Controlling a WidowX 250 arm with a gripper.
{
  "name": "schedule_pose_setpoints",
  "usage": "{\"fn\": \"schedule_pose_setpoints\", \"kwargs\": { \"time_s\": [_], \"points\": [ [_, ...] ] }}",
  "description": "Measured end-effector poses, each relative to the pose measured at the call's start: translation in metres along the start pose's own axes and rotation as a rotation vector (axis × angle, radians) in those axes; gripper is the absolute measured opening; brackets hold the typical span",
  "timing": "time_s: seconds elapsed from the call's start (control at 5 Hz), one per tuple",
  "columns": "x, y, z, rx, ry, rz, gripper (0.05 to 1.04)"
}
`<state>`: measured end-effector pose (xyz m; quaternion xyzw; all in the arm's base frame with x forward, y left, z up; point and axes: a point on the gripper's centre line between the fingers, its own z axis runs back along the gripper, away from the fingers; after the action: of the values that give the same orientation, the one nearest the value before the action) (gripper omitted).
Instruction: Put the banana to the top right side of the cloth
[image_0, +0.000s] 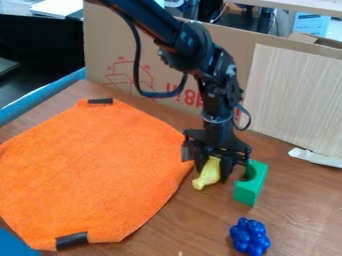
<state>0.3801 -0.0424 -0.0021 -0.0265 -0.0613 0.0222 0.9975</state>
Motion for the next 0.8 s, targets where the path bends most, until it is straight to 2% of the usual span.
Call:
{"fn": "schedule_pose_setpoints", "kwargs": {
  "time_s": [0.2, 0.6, 0.8],
  "points": [
    [0.001, -0.001, 0.028, -0.04, -0.043, -0.036, 0.531],
    [-0.005, 0.015, 0.101, -0.104, -0.186, -0.143, 0.531],
    [-0.013, 0.051, 0.117, -0.088, -0.202, -0.093, 0.531]
  ]
}}
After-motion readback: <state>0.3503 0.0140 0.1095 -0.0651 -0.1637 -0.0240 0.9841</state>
